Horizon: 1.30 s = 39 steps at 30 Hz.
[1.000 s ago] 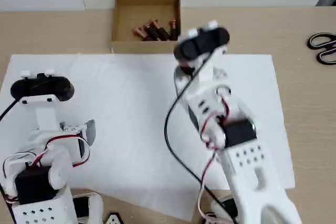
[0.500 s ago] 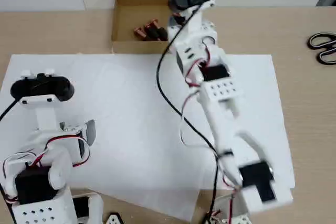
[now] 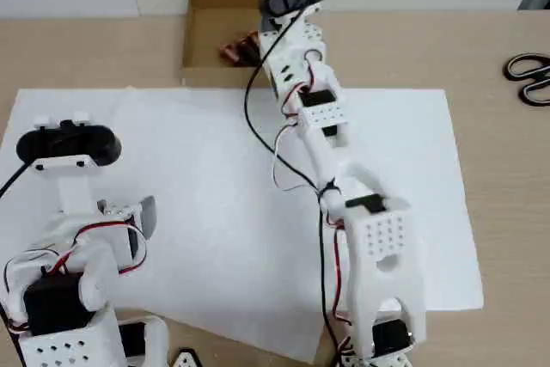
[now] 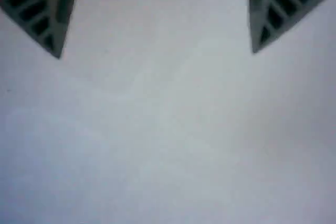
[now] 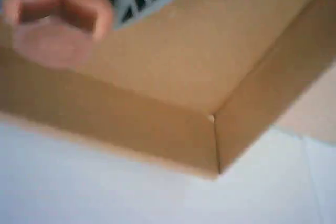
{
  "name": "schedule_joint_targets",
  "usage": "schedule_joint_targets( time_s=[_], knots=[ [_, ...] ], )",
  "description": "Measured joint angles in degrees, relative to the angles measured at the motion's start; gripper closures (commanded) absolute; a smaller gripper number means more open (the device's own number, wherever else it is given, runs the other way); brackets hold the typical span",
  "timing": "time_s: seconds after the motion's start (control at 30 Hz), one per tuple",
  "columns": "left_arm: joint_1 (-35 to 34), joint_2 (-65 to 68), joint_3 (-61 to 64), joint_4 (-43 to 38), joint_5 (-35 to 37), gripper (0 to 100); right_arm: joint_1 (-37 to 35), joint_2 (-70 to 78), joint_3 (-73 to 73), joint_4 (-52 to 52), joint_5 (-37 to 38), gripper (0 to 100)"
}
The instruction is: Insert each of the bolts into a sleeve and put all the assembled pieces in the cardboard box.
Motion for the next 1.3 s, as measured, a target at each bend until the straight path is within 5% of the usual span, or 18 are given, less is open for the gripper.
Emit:
schedule_joint_targets(
  time_s=[0.33, 0.57, 0.87, 1.3],
  knots=[
    [0.0, 0.0, 0.0, 0.0, 0.0, 78, 0.09, 14.15, -12.66, -0.09, 0.0, 97.2],
    [0.0, 0.0, 0.0, 0.0, 0.0, 78, 0.0, 15.03, -12.84, 3.16, 0.0, 79.8],
    [0.0, 0.0, 0.0, 0.0, 0.0, 78, 1.32, 14.42, -14.59, 5.1, 0.0, 81.8],
    [0.0, 0.0, 0.0, 0.0, 0.0, 78, 2.11, -2.2, -14.59, 22.07, 0.0, 81.8]
  ],
)
